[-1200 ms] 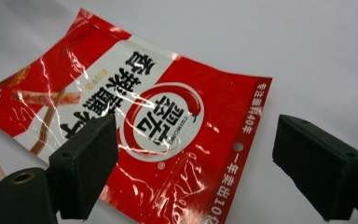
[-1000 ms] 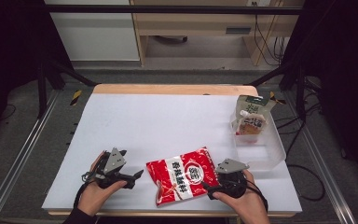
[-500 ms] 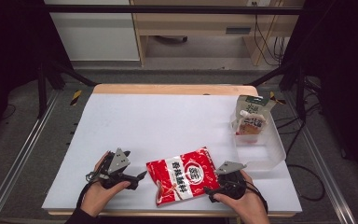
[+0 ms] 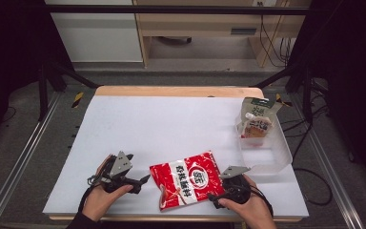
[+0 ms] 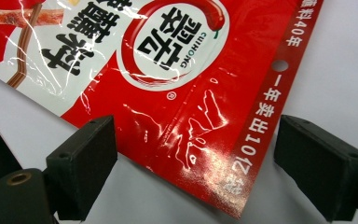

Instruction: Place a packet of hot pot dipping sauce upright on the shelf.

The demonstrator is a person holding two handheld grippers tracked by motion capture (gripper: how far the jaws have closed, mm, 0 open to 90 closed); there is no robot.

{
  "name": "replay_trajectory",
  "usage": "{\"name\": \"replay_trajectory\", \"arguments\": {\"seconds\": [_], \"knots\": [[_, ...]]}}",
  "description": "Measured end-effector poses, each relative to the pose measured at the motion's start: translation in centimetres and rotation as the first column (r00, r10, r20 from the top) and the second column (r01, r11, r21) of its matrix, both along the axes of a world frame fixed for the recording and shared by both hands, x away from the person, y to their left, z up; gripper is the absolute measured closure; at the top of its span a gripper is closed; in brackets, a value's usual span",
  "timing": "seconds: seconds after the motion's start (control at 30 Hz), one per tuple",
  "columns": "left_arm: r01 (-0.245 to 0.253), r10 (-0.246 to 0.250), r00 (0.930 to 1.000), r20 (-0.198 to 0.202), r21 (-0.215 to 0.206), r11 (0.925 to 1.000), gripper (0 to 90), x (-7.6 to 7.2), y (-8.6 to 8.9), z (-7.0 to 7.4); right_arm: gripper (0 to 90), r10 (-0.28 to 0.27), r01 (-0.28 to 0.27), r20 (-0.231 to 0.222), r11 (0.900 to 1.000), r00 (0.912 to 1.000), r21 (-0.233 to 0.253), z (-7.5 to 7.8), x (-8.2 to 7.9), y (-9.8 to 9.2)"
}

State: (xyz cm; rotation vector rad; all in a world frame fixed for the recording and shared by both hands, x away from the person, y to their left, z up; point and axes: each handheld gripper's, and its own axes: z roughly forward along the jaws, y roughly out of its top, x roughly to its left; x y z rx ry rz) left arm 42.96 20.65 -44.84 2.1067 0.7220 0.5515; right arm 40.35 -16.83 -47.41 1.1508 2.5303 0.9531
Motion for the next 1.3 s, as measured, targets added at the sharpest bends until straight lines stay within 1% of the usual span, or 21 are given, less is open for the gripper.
{"name": "replay_trajectory", "arguments": {"seconds": [0.1, 0.2, 0.23, 0.27, 0.37, 0.47, 0.5, 0.57, 0.67, 0.73, 0.77, 0.8, 0.83, 0.87, 0.93, 1.1, 1.13, 1.2, 1.3], "knots": [[0.000, 0.000, 1.0000, 0.001, -0.001, 1.0000, 7.1, 0.0, 0.0, 0.0, 13.5, 0.002, -0.002, 0.003, 1.000, 1.0000, -0.007, 0.0, 0.0, 0.0], [-0.002, 0.002, 1.0000, 0.002, -0.002, 1.0000, 7.1, 0.0, 0.0, 0.0, 14.5, -0.002, 0.002, 0.009, 1.000, 1.0000, 0.007, 0.1, 0.0, 0.0], [-0.002, 0.002, 1.0000, 0.002, -0.002, 1.0000, 7.1, 0.0, 0.0, 0.0, 15.0, 0.003, -0.003, 0.018, 1.000, 0.9998, 0.009, 0.2, 0.0, -0.1], [-0.003, 0.003, 1.0000, 0.002, -0.002, 1.0000, 7.1, 0.0, 0.0, 0.0, 15.7, -0.005, 0.004, 0.019, 1.000, 0.9998, 0.019, 0.4, -0.1, 0.0], [-0.002, 0.002, 1.0000, 0.003, -0.001, 1.0000, 7.1, 0.0, 0.0, 0.0, 18.3, -0.001, -0.001, 0.038, 0.999, 0.9993, 0.045, 0.8, -0.2, 0.0], [-0.002, 0.002, 1.0000, 0.003, 0.000, 1.0000, 7.1, 0.0, 0.0, 0.1, 21.3, -0.006, 0.003, 0.038, 0.996, 0.9993, 0.087, 1.2, -0.3, 0.1], [-0.002, 0.002, 1.0000, 0.004, 0.001, 1.0000, 7.1, 0.0, 0.0, 0.1, 22.5, 0.000, -0.005, 0.045, 0.996, 0.9990, 0.093, 1.3, -0.3, 0.1], [-0.002, 0.002, 1.0000, 0.005, 0.002, 1.0000, 7.1, 0.0, 0.1, 0.1, 24.8, 0.004, -0.008, 0.044, 0.995, 0.9990, 0.101, 1.4, -0.4, 0.2], [-0.003, 0.003, 1.0000, 0.005, 0.002, 1.0000, 7.2, 0.0, 0.1, 0.1, 31.3, 0.019, -0.022, 0.036, 0.996, 0.9992, 0.090, 1.3, -0.5, 0.3], [-0.006, 0.006, 1.0000, 0.007, 0.003, 1.0000, 7.2, 0.0, 0.2, 0.2, 35.5, 0.025, -0.026, 0.019, 0.996, 0.9995, 0.087, 1.3, -0.6, 0.4], [-0.006, 0.006, 0.9999, 0.008, 0.002, 1.0000, 7.2, 0.0, 0.2, 0.2, 37.3, 0.027, -0.028, 0.018, 0.996, 0.9995, 0.082, 1.2, -0.5, 0.4], [-0.007, 0.007, 0.9999, 0.009, 0.001, 1.0000, 7.2, 0.0, 0.3, 0.2, 38.2, 0.035, -0.035, 0.007, 0.997, 0.9994, 0.072, 1.1, -0.5, 0.4], [-0.007, 0.007, 0.9999, 0.009, 0.001, 1.0000, 7.2, 0.0, 0.3, 0.2, 39.3, 0.033, -0.034, 0.008, 0.997, 0.9994, 0.070, 1.1, -0.5, 0.5], [-0.008, 0.008, 0.9999, 0.009, 0.001, 1.0000, 7.2, 0.0, 0.3, 0.2, 40.7, 0.035, -0.036, 0.010, 0.998, 0.9993, 0.058, 1.1, -0.6, 0.5], [-0.009, 0.009, 0.9999, 0.011, -0.001, 1.0000, 7.3, 0.0, 0.3, 0.3, 45.2, 0.037, -0.038, 0.018, 0.997, 0.9992, 0.060, 1.1, -0.6, 0.6], [-0.009, 0.009, 0.9999, 0.011, 0.004, 1.0000, 7.4, 0.0, 0.3, 0.2, 64.3, 0.040, -0.045, 0.065, 0.997, 0.9971, 0.070, 2.0, -0.4, 0.7], [-0.005, 0.005, 0.9999, 0.011, 0.016, 0.9999, 7.4, 0.0, 0.3, 0.3, 67.2, 0.052, -0.057, 0.072, 0.996, 0.9960, 0.065, 2.1, -0.4, 0.8], [-0.009, 0.008, 0.9999, 0.014, 0.007, 0.9999, 7.5, 0.0, 0.3, 0.2, 73.1, 0.063, -0.067, 0.076, 0.997, 0.9951, 0.047, 2.3, -0.2, 1.1], [-0.002, 0.002, 0.9999, 0.014, 0.020, 0.9998, 7.8, -0.1, 0.3, 0.3, 80.2, 0.081, -0.082, 0.080, 0.997, 0.9935, 0.014, 2.6, 0.3, 1.8]]}}
